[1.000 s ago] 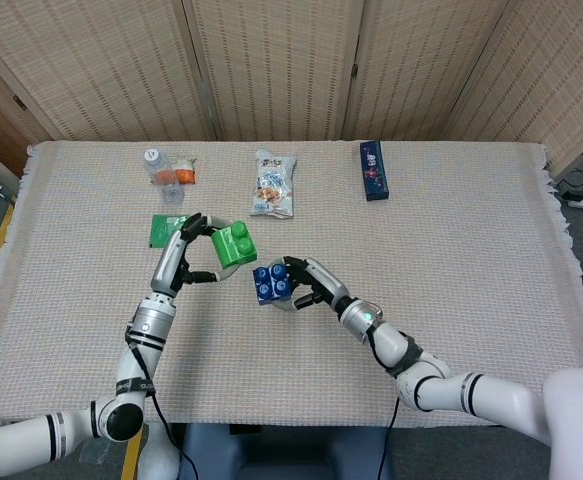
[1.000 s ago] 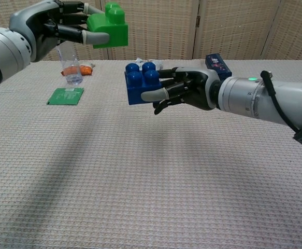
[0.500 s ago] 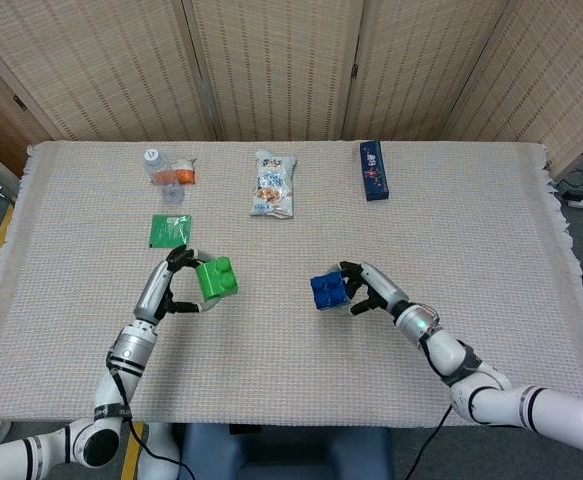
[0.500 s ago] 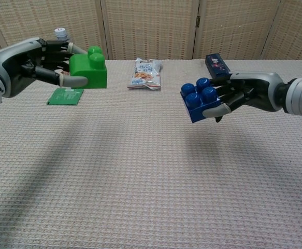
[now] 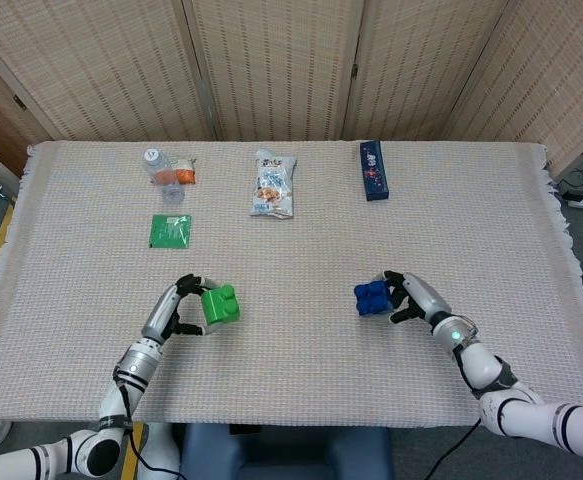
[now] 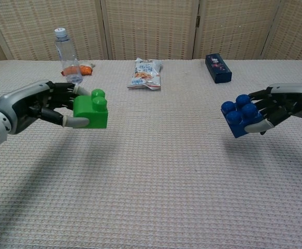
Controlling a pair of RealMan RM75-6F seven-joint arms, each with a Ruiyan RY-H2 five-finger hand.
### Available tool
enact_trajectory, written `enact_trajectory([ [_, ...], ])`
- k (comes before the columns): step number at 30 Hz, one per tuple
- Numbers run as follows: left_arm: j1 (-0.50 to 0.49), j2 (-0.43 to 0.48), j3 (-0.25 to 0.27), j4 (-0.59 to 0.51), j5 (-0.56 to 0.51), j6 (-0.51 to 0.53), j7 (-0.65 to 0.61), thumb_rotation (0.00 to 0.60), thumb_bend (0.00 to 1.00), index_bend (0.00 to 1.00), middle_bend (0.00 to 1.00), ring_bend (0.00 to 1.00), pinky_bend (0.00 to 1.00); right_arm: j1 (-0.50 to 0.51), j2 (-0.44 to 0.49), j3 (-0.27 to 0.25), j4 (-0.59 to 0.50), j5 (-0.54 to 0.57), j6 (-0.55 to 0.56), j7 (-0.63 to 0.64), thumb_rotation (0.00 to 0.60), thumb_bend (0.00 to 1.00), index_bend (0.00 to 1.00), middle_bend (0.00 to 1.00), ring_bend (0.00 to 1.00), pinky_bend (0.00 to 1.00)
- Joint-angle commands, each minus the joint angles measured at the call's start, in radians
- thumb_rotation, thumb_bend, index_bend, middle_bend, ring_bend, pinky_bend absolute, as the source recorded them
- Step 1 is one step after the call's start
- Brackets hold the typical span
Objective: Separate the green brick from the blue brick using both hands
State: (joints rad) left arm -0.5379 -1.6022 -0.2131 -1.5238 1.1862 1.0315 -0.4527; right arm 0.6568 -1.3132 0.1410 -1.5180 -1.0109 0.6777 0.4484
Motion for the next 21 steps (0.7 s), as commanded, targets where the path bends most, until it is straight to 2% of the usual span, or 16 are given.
enact_trajectory([
  [1,-0.004,-0.016,0.007,0.025,0.001,-0.023,-0.016,0.600,0.24,0.64,0.84,0.41,0.07,-0.005,-0.003,0.003,0.008,0.011,-0.003,-0.011,0.600,0.31,0.82,0.56,0.55,0.45],
  [4,-0.007,-0.025,0.006,0.048,0.005,-0.035,-0.021,0.600,0.24,0.62,0.84,0.41,0.07,-0.007,-0.006,0.008,0.011,0.011,-0.007,-0.022,0.600,0.31,0.82,0.56,0.55,0.45],
  [7,-0.013,-0.016,0.010,0.052,0.012,-0.067,-0.031,0.600,0.24,0.50,0.73,0.34,0.05,-0.011,-0.008,0.011,0.012,-0.004,-0.014,-0.024,0.600,0.31,0.80,0.52,0.53,0.45],
  [8,-0.016,-0.011,0.012,0.052,0.015,-0.077,-0.035,0.600,0.24,0.41,0.63,0.29,0.03,-0.011,-0.006,0.009,0.012,-0.009,-0.026,-0.023,0.600,0.31,0.73,0.47,0.50,0.44],
  [10,-0.023,0.001,0.019,0.053,0.029,-0.103,-0.044,0.600,0.24,0.28,0.44,0.17,0.00,0.000,0.008,-0.001,0.012,-0.019,-0.073,-0.029,0.600,0.31,0.53,0.35,0.40,0.38],
  [11,-0.027,0.006,0.020,0.053,0.034,-0.114,-0.050,0.600,0.24,0.23,0.34,0.10,0.00,0.003,0.012,-0.003,0.011,-0.022,-0.088,-0.028,0.600,0.31,0.40,0.27,0.33,0.34],
  [13,-0.032,0.017,0.022,0.052,0.045,-0.132,-0.064,0.600,0.24,0.14,0.23,0.03,0.00,0.012,0.022,-0.008,0.010,-0.028,-0.122,-0.035,0.600,0.31,0.18,0.13,0.22,0.25],
  [15,-0.036,0.025,0.024,0.052,0.053,-0.143,-0.072,0.600,0.24,0.08,0.16,0.00,0.00,0.014,0.025,-0.008,0.010,-0.033,-0.128,-0.042,0.600,0.31,0.03,0.03,0.13,0.18],
  [21,-0.043,0.045,0.023,0.044,0.064,-0.163,-0.092,0.600,0.24,0.02,0.07,0.00,0.00,0.023,0.050,-0.004,-0.009,-0.027,-0.132,-0.077,0.600,0.31,0.00,0.00,0.04,0.10],
])
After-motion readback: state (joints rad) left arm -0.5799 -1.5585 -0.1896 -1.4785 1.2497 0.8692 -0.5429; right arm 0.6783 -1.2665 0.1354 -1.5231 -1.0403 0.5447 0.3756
